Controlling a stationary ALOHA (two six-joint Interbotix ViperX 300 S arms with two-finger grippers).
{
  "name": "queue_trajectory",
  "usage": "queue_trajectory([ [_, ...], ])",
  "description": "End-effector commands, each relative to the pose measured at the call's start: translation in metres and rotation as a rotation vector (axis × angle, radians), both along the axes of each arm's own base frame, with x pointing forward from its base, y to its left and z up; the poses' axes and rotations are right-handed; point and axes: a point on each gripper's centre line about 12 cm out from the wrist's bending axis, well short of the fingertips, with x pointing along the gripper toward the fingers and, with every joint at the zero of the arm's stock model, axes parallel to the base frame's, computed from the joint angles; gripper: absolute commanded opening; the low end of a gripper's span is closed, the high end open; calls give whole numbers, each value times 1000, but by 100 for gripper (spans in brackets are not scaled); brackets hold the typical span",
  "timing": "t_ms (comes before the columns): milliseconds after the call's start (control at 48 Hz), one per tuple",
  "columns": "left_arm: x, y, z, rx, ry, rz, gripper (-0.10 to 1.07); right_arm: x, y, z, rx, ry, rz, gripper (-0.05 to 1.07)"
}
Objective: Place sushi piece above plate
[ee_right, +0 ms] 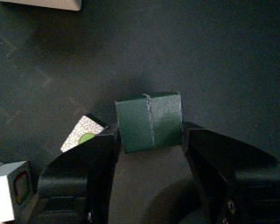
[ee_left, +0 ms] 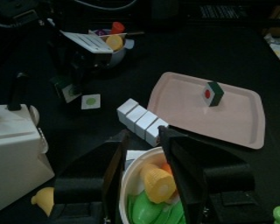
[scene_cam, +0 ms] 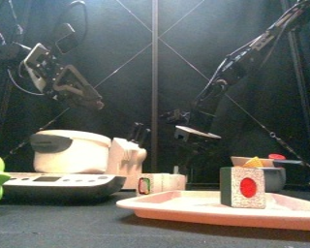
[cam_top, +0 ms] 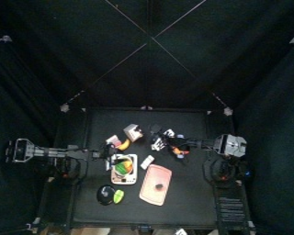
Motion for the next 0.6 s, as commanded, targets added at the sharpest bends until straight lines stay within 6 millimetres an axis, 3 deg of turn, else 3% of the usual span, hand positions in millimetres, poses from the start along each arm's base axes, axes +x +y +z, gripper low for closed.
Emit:
queue_trajectory([
  [0, 3, 0, 5, 2, -18, 0, 76, 3, -5, 13, -14, -38, -6, 91],
  [583, 3, 0, 5, 2, -17, 0, 76, -2, -1, 13, -3, -13, -20, 95],
])
